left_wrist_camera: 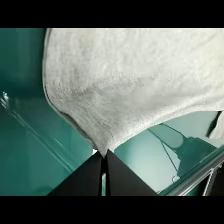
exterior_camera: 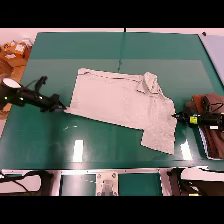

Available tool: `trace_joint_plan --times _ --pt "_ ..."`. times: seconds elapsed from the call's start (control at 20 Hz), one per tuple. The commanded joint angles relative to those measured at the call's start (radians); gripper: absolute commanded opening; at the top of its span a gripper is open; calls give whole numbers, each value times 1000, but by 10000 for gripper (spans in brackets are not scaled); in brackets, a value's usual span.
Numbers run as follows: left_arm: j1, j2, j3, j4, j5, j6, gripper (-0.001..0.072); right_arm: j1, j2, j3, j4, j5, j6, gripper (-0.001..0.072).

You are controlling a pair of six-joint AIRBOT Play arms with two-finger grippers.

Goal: Fold the shirts.

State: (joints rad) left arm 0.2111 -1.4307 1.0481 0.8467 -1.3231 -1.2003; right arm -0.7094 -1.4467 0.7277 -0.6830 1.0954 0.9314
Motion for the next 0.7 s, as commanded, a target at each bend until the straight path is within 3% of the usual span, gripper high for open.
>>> trace_joint_plan --times 0.0,0.1,0.3,0.65 --pt "0 64 122 36 -41 -15 22 0 101 50 137 111 -20 7" --pt "0 122 233 33 -58 -27 22 0 239 132 227 179 -8 7" --pt "0 287 528 -46 -23 -30 22 -1 572 414 430 179 69 7" --pt "0 589 966 -60 175 -33 22 -5 903 908 386 -201 276 7"
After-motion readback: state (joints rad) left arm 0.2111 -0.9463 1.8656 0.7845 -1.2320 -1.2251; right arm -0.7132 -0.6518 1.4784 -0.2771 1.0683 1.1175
